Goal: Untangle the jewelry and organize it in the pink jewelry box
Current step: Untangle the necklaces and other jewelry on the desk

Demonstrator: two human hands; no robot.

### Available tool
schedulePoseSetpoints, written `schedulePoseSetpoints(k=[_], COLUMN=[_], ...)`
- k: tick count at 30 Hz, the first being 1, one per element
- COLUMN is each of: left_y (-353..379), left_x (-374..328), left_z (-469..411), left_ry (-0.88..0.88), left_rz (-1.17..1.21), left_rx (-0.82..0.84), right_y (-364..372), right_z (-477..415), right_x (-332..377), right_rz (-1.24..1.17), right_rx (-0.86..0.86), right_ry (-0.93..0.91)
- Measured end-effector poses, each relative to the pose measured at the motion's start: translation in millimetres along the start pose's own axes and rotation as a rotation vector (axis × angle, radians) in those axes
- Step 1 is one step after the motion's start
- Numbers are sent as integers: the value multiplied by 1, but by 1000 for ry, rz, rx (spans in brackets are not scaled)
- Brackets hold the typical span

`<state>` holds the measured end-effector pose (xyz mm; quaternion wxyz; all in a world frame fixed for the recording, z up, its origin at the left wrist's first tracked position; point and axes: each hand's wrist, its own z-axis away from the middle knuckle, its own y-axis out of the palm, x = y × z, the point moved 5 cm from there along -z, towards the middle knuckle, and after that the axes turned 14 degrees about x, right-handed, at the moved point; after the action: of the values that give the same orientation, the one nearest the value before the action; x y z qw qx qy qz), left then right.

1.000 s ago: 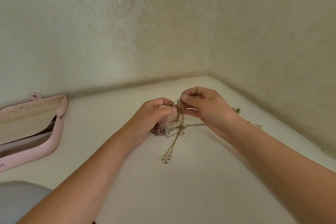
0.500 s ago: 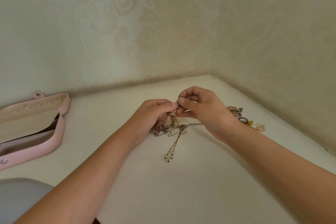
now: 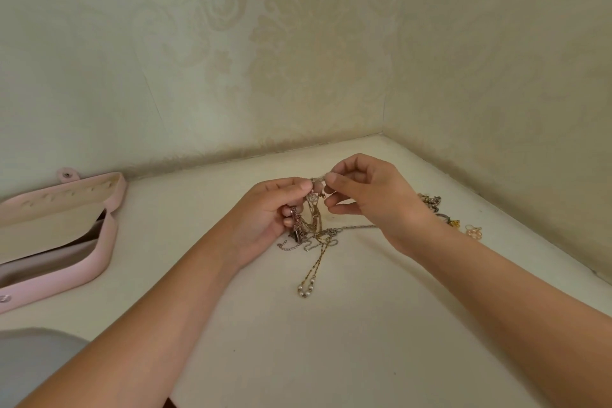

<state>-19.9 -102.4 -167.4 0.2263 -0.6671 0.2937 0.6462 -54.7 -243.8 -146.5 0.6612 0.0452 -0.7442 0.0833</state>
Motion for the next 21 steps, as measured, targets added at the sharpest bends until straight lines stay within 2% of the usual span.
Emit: schedulePoseSetpoints(k=[4,8,11,16,21], left_y=[-4,-3,-2,-6,-10], left_x=[0,-2,-6,-9,-10], left_z=[0,0,1,2,3], left_ry=[18,43,56,82,90], left_rz=[105,206,236,284,293], left_rx=[-21,-13,-9,-22,-69], right_y=[-1,8,18,12,15], right_z=[0,1,2,2,2], right_x=[-4,-10,-11,-9,-7], right_rz=[45,153,183,254,146], right_rx=[24,182,272,240,292], right_ry=[65,169,150,132,143])
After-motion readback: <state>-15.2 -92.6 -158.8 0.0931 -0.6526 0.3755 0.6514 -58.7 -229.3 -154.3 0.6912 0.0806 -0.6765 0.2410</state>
